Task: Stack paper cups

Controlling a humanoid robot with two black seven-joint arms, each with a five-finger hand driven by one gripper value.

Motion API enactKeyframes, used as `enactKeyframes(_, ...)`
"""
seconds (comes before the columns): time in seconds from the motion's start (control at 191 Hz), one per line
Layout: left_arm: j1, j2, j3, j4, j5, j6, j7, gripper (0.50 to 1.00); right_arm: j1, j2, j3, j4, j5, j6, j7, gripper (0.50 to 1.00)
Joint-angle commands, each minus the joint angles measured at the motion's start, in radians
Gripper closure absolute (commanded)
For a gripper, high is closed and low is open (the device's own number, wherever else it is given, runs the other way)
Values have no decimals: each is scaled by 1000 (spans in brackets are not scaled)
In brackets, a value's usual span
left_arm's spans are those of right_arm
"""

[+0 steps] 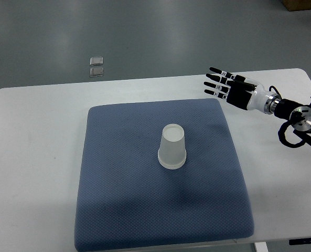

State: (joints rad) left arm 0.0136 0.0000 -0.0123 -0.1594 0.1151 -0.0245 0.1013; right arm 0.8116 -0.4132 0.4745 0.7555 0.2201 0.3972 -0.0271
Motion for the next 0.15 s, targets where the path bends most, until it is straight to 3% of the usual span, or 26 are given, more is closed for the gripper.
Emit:
enactKeyframes(0.0, 0, 0, 0, 0, 0, 0, 0, 500, -5, 1, 7, 1, -2, 0, 2, 579)
enactKeyframes(0.147, 0, 0, 0, 0, 0, 0, 0, 500, -6, 2, 9, 4, -4, -1, 4, 579)
